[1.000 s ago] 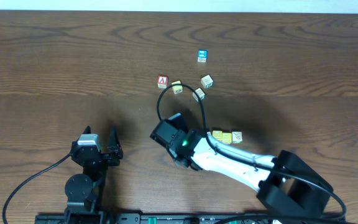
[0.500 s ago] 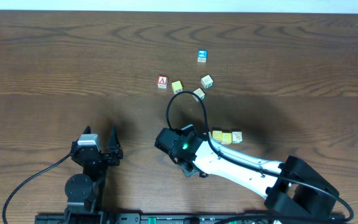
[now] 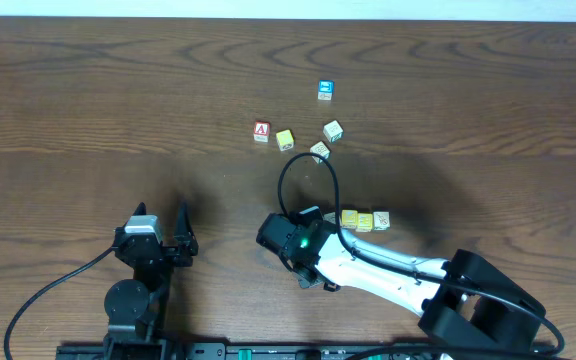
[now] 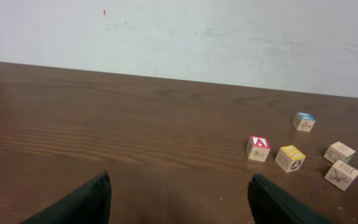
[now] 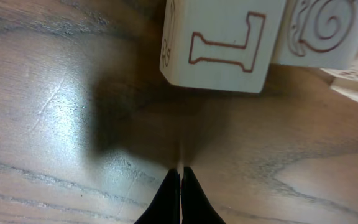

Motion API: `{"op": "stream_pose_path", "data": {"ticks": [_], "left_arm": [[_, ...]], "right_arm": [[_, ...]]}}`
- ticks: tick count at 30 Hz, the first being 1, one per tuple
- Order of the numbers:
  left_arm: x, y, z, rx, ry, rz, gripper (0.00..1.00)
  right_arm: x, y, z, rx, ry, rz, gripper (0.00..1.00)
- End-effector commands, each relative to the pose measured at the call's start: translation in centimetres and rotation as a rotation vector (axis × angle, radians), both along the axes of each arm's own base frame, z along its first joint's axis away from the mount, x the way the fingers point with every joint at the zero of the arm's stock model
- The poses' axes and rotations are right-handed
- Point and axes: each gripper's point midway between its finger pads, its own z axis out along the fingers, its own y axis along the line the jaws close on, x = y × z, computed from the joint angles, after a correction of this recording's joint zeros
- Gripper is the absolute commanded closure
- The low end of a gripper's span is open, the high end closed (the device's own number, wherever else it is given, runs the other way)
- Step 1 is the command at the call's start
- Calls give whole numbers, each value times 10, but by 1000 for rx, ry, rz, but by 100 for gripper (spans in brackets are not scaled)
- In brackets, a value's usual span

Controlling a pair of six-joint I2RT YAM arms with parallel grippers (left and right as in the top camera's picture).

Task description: Lift 5 blocks

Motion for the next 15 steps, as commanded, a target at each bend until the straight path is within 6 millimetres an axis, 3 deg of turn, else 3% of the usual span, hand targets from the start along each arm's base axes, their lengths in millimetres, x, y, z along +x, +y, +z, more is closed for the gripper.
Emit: {"op": "stream_pose_path", "data": {"ticks": [1,15], "left_arm": [[-1,4,-16,-3,51,25,29],[-1,4,-16,-3,51,25,29]], "right_arm": [[-1,4,3,26,-13,-21,99],[5,12,3,61,-37,-21,98]]}}
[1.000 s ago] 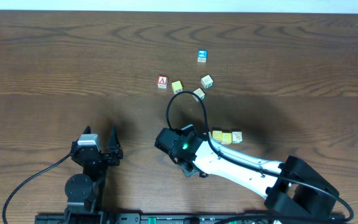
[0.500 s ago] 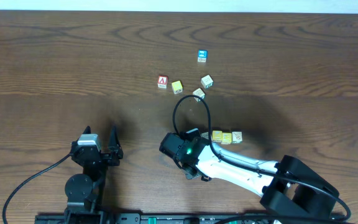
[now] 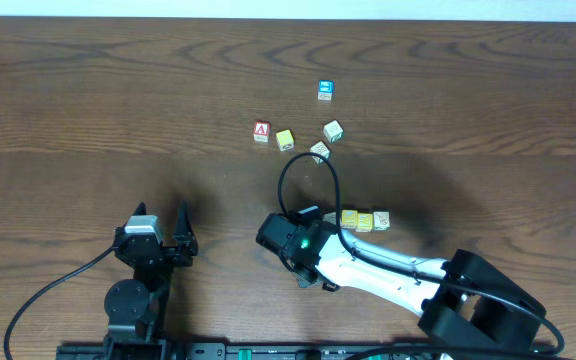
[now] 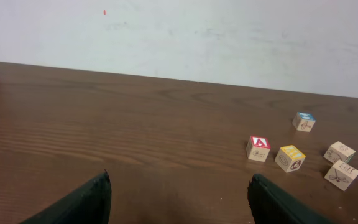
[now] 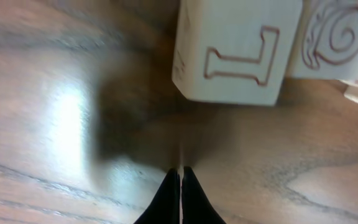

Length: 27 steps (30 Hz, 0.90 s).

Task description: Lift 5 blocks

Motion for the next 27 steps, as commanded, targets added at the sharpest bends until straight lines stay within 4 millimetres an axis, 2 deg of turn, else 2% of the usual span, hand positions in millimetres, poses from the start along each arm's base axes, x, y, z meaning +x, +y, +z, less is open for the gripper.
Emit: {"op": "stream_pose_path", "data": {"ticks": [1,5,12,16,27], "left_arm": [[-1,4,-16,-3,51,25,29],[-1,4,-16,-3,51,25,29],[-1,4,-16,-3,51,25,29],[-1,4,-16,-3,51,25,29],[-1,4,-16,-3,51,25,29]], "right_arm": [[4,8,4,39,-32,-11,97],[8,14,5,65,-50,-12,95],[20,13,8,58,-106,-21,94],[22,10,8,54,-104,-34,98],[34,-4,8,37,-110,-84,99]]}}
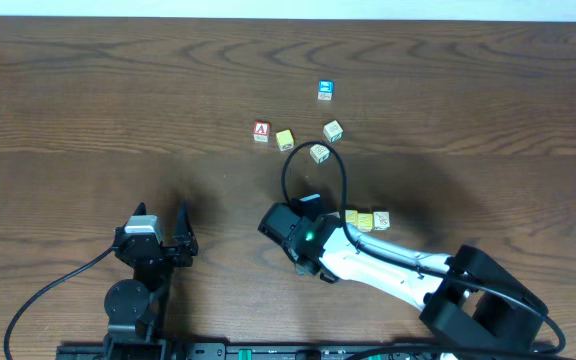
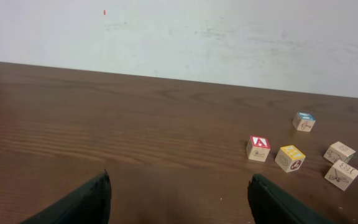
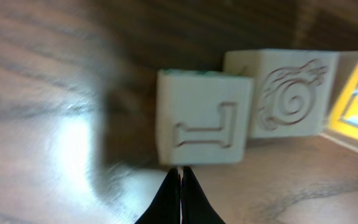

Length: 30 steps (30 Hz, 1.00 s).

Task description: Lift 5 blocks

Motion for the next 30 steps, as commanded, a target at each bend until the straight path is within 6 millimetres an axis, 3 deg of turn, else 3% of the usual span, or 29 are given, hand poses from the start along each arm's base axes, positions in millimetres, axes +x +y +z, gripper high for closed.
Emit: {"op": "stream_pose_path", "data": {"ticks": [1,18,25,30], "left_arm": [[-1,4,-16,-3,51,24,29],[-1,4,-17,-3,56,25,29],[-1,4,-17,-4,54,25,29],[-1,4,-4,-20,33,26,29]], "right_arm": [[9,-6,5,0,-29,-35,99],[24,0,7,39,-68,-19,93],[29,-4,8,39,-69,-37,95],[28,-3,7,38,-62,-9,99]]}}
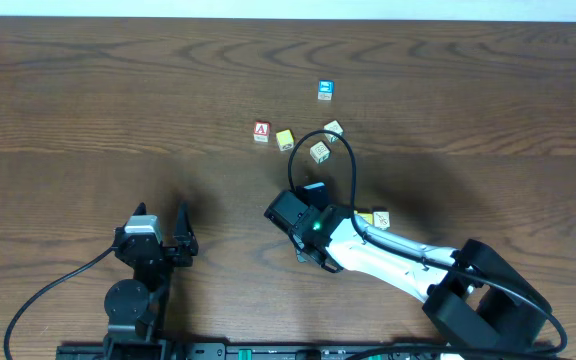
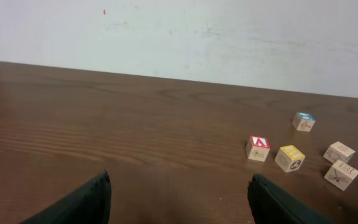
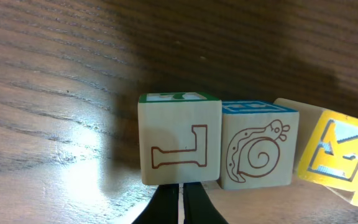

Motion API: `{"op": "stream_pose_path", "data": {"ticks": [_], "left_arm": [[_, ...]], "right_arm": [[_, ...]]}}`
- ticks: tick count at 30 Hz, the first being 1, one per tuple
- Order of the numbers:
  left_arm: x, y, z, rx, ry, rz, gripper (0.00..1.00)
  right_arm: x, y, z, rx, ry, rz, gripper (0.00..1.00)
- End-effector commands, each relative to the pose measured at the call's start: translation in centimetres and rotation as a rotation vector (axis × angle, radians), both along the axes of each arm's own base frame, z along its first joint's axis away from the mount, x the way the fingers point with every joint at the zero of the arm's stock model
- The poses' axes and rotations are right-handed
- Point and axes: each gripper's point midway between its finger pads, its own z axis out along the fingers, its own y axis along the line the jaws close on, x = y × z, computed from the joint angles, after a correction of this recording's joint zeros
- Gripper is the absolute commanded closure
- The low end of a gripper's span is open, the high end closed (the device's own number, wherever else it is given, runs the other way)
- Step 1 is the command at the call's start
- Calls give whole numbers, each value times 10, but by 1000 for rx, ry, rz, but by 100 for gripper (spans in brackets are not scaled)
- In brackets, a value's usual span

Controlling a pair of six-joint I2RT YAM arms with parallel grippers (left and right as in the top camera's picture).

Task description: Lift 5 blocks

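A row of wooden blocks lies just ahead of my right gripper (image 3: 179, 198), which is shut with nothing in it: an L block (image 3: 179, 148) with a green top, a snail block (image 3: 260, 151) and a yellow block (image 3: 337, 155). From overhead, the right wrist (image 1: 303, 222) covers most of this row; two blocks (image 1: 372, 218) show beside it. Farther off lie a red A block (image 1: 261, 131), a yellow block (image 1: 285, 139), a blue block (image 1: 325, 90) and two plain blocks (image 1: 319, 151). My left gripper (image 2: 179, 205) stands open over bare table, low and left of the blocks.
The dark wooden table (image 1: 88, 100) spreads wide to the left and the far side. A black cable (image 1: 330, 150) loops from the right arm over the far blocks. A pale wall (image 2: 179, 37) rises behind the table's far edge.
My right wrist has moved a little toward the far side and right. The L block now looks smaller, with its green top showing. The fingers stay shut. The left arm has not moved.
The shut right gripper was first very close under the L block, which filled the top of its view. At each later moment the block row appeared smaller and more fully in view, and now three blocks show. The left gripper stayed open and still throughout.
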Motion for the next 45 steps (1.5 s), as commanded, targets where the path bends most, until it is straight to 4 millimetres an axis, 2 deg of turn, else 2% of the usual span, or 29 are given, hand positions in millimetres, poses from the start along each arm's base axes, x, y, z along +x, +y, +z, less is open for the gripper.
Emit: {"op": "stream_pose_path", "data": {"ticks": [1,5,8,12,16,18,21,25,28,31,36,40,42,43,45], "left_arm": [[-1,5,-2,-16,32,26,29],[1,4,3,-14,47,25,29],[7,3,12,-15,57,19,29],[18,1,33,-14,87,11,29],[32,-19,46,-30,147,-96,29],[40,-32,48,-44,187,-167,29],[44,-45,44,-61,222,-241,29],[39,-64,39,-93,249,-353,29],[35,-75,37,-111,265,-421,29],[35,-77,35,-120,277,-434,29],[38,-78,23,-178,334,-418,29],[38,-84,9,-205,394,-451,29],[39,-86,0,-214,430,-457,34],[39,-87,-5,-218,449,-458,42],[39,-90,-17,-222,494,-465,72]], "right_arm": [[4,-2,5,-3,-17,19,99],[4,-1,9,-1,-11,20,99],[4,5,22,27,-7,24,99],[6,12,58,76,-48,31,99],[8,11,105,155,-135,31,97],[11,-9,128,156,-187,-6,93],[16,-49,146,127,-210,-94,93],[17,-106,156,75,-188,-225,99],[17,-141,162,46,-173,-270,99],[17,-162,171,57,-181,-284,99],[21,-185,188,135,-233,-356,99],[22,-198,187,133,-236,-409,99],[21,-200,181,126,-225,-415,99],[21,-200,177,124,-220,-415,99],[19,-199,165,125,-199,-414,99]]}}
